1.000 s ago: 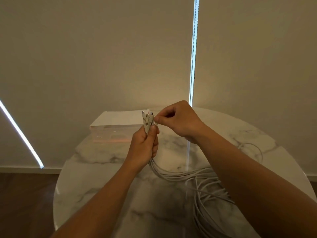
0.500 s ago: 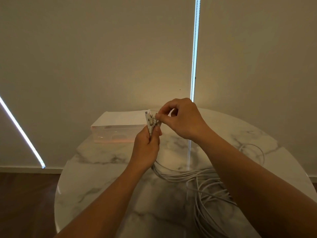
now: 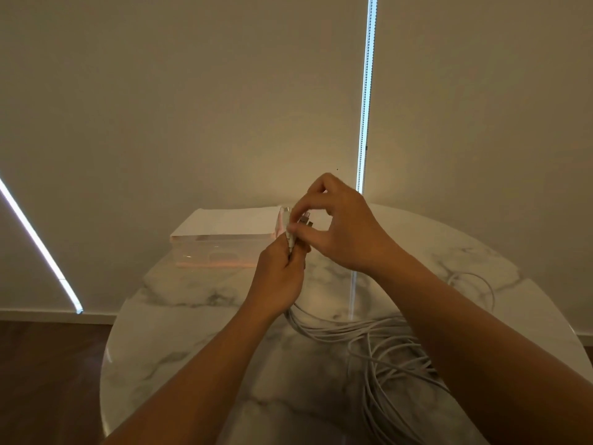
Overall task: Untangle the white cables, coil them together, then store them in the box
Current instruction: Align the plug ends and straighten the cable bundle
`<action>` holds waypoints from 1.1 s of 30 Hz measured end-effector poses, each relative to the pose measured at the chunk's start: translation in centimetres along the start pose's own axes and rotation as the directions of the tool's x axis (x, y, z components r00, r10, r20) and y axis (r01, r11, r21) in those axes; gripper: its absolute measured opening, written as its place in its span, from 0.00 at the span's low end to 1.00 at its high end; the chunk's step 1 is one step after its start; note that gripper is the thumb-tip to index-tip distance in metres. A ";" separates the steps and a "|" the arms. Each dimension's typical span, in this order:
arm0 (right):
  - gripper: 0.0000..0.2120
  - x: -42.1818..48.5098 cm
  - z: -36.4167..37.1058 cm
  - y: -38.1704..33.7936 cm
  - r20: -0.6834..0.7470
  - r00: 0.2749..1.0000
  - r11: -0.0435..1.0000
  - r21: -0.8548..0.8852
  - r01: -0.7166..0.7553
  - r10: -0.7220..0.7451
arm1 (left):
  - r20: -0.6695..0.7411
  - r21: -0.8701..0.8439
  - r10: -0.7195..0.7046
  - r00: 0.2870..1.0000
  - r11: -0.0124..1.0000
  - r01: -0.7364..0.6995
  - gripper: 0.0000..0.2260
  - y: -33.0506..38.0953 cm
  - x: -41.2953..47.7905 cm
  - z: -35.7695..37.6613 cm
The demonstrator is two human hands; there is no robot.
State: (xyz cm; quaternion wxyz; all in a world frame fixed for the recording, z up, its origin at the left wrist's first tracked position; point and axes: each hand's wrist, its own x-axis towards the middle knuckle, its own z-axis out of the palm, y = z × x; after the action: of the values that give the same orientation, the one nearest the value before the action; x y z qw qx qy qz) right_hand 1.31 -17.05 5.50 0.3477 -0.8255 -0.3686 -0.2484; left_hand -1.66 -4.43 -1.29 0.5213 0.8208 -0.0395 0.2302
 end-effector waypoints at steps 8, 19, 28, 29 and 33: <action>0.03 0.4 -0.4 -0.4 0.195 0.979 0.996 -0.056 0.063 -0.051 | 0.118 -0.133 -0.001 0.993 0.991 0.016 0.10 0.5 -0.5 -0.7; 0.03 1.7 -1.7 -0.4 0.301 0.950 0.983 -0.133 0.125 -0.080 | 0.332 -0.398 0.083 0.940 0.916 0.060 0.13 -0.2 -0.9 -1.9; 0.04 1.6 -2.7 -1.1 0.319 0.948 0.989 -0.136 0.055 -0.009 | 0.351 -0.374 0.108 0.930 0.927 0.033 0.13 -0.4 -1.1 -2.0; 0.05 1.7 -2.9 -1.2 0.317 0.948 0.990 -0.131 0.043 0.001 | 0.351 -0.374 0.109 0.930 0.927 0.033 0.14 -0.5 -1.0 -2.0; 0.05 1.8 -3.9 -1.5 0.332 0.942 0.994 -0.105 -0.004 0.039 | 0.362 -0.366 0.114 0.925 0.930 0.029 0.13 -0.5 -1.2 -2.1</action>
State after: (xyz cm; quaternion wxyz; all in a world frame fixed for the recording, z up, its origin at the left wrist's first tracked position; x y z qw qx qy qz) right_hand 0.65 -18.45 9.77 0.2399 -0.8765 -0.3997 -0.1198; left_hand -3.25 -2.62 -1.43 0.6419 0.7374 -0.1990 0.0683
